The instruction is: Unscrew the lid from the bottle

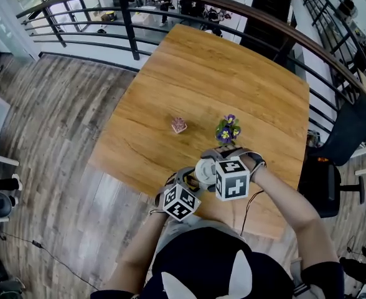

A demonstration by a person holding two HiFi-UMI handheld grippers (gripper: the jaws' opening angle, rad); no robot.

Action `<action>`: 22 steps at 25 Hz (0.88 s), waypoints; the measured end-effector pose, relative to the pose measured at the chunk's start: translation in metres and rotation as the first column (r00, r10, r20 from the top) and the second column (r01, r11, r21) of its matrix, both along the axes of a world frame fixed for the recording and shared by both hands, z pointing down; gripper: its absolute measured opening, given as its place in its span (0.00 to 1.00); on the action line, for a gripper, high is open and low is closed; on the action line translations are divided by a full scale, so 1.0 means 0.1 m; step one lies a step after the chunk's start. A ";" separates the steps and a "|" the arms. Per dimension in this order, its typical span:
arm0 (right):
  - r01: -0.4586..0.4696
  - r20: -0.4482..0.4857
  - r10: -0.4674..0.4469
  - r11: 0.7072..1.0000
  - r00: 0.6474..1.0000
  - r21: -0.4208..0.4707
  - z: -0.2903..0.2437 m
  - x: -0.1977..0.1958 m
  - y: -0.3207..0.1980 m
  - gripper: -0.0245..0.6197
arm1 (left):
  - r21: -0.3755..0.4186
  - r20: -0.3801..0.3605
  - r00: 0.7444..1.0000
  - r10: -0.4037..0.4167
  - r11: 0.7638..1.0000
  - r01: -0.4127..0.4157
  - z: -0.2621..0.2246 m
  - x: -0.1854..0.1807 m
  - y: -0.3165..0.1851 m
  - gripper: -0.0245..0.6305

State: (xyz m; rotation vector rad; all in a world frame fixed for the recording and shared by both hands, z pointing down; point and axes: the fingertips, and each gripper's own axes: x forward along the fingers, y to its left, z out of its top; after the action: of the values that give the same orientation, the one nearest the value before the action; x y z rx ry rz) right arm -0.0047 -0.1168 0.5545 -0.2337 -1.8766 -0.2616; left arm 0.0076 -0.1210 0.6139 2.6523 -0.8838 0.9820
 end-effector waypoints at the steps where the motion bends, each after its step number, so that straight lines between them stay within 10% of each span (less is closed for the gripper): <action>1: -0.048 0.053 0.049 0.999 0.997 -0.008 -0.05 -0.04 0.00 0.71 | 0.000 0.000 1.000 -0.003 1.000 0.003 0.00 -0.01 0.00 0.47; 7: -0.429 0.363 0.427 0.900 0.828 -0.079 -0.35 -0.13 -0.18 0.77 | -0.002 0.002 1.000 -0.015 1.000 0.015 0.01 -0.02 0.00 0.47; 15: -0.797 0.476 0.793 0.543 0.380 -0.267 -0.29 0.06 -0.28 0.74 | -0.010 0.009 1.000 -0.025 1.000 0.025 0.02 -0.03 0.00 0.47; 18: -0.853 0.492 0.809 0.473 0.322 -0.220 -0.24 0.08 -0.27 0.73 | -0.011 0.011 0.999 -0.030 0.999 0.030 0.00 -0.02 0.00 0.47; 22: -0.873 0.524 0.797 0.452 0.302 -0.184 -0.21 0.05 -0.25 0.71 | -0.014 0.012 0.999 -0.032 0.999 0.032 0.02 -0.03 0.02 0.47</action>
State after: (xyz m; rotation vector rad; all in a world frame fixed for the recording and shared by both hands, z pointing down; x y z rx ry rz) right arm 0.0007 -0.1416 0.5336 1.0782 -2.2584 0.3387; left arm 0.0050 -0.1193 0.6158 2.6147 -0.9157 0.9933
